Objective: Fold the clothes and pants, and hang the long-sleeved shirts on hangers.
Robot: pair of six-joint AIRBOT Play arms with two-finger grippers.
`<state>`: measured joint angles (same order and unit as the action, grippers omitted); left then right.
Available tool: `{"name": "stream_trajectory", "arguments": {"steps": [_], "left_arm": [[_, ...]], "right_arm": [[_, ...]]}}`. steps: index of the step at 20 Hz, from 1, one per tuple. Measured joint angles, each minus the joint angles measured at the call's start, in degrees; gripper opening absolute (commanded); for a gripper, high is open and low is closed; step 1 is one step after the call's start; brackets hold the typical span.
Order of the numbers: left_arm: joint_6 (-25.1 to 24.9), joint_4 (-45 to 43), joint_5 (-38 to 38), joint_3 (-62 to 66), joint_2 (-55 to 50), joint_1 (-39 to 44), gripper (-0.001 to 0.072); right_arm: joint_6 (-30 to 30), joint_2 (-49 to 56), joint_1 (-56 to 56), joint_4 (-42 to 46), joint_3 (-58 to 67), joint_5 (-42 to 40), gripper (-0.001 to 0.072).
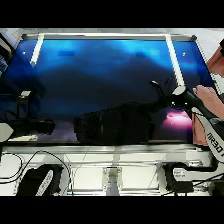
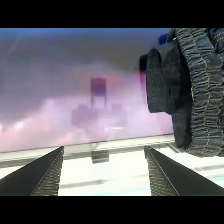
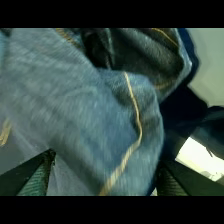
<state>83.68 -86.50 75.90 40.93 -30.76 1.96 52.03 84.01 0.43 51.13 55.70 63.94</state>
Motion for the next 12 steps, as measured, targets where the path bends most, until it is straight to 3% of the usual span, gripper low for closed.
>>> {"name": "stream_trajectory", "arguments": {"steps": [9,11,12], "left_arm": [[0.3,0.0,-1.7,-0.8,0.0,-0.1,0.0581],[0.3,0.0,-2.3,-0.8,0.0,-0.1,0.0581],[0.3,0.0,-2.4,-0.8,0.0,-0.1,0.0581]], "right_arm": [[-0.4,5.4,3.4,-3.5,0.1,-5.1,0.065],[-1.0,6.3,4.7,-4.8,0.1,-5.6,0.0511],[-1.2,6.7,5.3,-5.2,0.1,-5.8,0.0379]]}}
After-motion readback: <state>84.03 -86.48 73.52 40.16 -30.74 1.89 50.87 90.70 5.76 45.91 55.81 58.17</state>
